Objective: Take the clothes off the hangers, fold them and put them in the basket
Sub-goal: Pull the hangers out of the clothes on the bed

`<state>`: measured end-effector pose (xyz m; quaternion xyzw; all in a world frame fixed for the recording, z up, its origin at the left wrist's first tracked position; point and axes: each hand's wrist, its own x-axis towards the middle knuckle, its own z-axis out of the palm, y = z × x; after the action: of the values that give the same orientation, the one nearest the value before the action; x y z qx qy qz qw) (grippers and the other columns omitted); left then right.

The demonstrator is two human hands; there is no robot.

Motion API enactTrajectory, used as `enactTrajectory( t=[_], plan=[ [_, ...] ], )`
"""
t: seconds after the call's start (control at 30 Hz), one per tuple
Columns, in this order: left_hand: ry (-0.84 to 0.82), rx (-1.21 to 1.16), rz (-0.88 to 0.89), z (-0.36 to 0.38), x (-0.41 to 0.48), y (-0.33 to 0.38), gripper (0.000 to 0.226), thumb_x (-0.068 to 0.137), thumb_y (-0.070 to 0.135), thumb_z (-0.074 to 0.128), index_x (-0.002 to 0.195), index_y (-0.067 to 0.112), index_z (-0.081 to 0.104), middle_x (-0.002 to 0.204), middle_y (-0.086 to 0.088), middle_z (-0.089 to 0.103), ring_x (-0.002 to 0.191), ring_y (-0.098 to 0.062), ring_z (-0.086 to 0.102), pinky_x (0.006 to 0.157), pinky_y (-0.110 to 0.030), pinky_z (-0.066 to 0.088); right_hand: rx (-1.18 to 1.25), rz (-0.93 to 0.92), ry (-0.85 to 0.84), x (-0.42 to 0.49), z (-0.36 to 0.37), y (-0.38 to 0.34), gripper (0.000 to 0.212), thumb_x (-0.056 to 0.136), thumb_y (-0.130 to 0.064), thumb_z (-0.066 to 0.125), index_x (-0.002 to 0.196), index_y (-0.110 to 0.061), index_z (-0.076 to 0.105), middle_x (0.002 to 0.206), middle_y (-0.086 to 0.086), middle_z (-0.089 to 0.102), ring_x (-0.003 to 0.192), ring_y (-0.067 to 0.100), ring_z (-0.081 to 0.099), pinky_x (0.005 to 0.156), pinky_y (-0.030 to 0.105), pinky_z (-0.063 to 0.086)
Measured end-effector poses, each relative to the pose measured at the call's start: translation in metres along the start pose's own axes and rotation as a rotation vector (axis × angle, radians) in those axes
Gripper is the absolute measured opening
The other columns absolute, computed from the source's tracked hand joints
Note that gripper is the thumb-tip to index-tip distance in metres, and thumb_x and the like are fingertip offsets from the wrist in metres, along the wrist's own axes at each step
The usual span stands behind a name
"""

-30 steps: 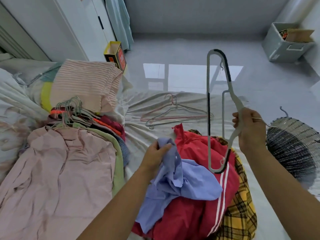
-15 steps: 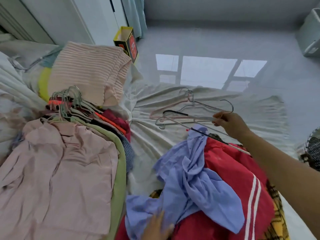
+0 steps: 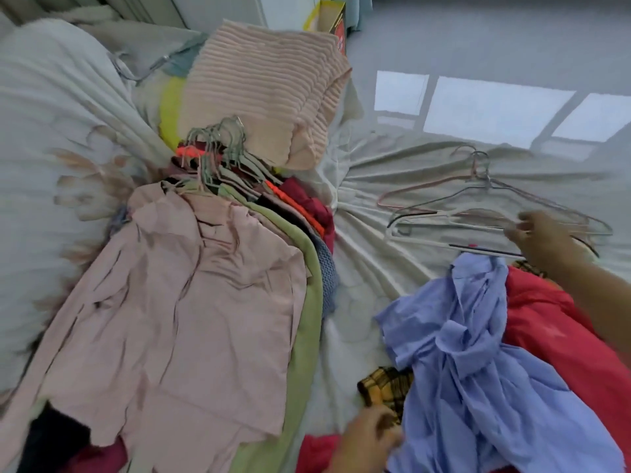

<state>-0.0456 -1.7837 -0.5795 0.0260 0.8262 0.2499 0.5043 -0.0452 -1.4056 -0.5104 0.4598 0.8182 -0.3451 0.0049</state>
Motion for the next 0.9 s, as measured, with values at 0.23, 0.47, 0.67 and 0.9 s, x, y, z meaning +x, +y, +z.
enactTrajectory(
  t=[0.23,0.47,0.67,0.9],
  plan=[
    [0.699,-0.090,0.260,-0.197,0.065,0.053,0.048,0.086,0.005,0.056,0.132,0.002,0.042,0.123,-0.020,0.053,0.112,-0.032,0.052,0.089,-0.034,0.042,0.087,-0.090,-0.234,-0.076,0.091,-0.022,0.015,0.095,-0.012,0.053,0.107,-0.004,0.058,0.087,0.001,0.054,0.089,0.013,0.049,0.077,0.027,0.032],
    [0.620,-0.573,0.106,-0.275,0.130,0.076,0.079,0.085,0.035,0.066,0.142,0.004,0.021,0.143,-0.015,0.037,0.126,-0.031,0.041,0.103,-0.041,0.038,0.368,-0.052,-0.303,-0.126,0.141,-0.039,0.018,0.094,0.000,0.049,0.109,0.002,0.057,0.098,0.010,0.060,0.090,0.013,0.057,0.076,0.016,0.043],
    [0.556,-0.832,0.105,-0.288,0.139,0.077,0.050,0.078,0.020,0.072,0.124,0.008,0.056,0.118,-0.012,0.062,0.098,-0.026,0.059,0.085,-0.037,0.050,0.444,-0.075,-0.368,-0.143,0.152,-0.054,0.018,0.094,-0.003,0.051,0.090,-0.017,0.061,0.084,-0.006,0.067,0.074,-0.011,0.061,0.070,0.010,0.047],
    [0.621,-0.773,0.446,-0.212,0.023,0.045,0.022,0.081,0.010,0.066,0.077,0.019,0.047,0.079,-0.007,0.048,0.072,-0.017,0.046,0.063,-0.023,0.042,0.553,-0.210,-0.324,-0.155,0.130,-0.134,0.025,0.095,-0.012,0.051,0.084,-0.032,0.063,0.085,-0.013,0.067,0.079,-0.001,0.060,0.078,0.024,0.047]
  ],
)
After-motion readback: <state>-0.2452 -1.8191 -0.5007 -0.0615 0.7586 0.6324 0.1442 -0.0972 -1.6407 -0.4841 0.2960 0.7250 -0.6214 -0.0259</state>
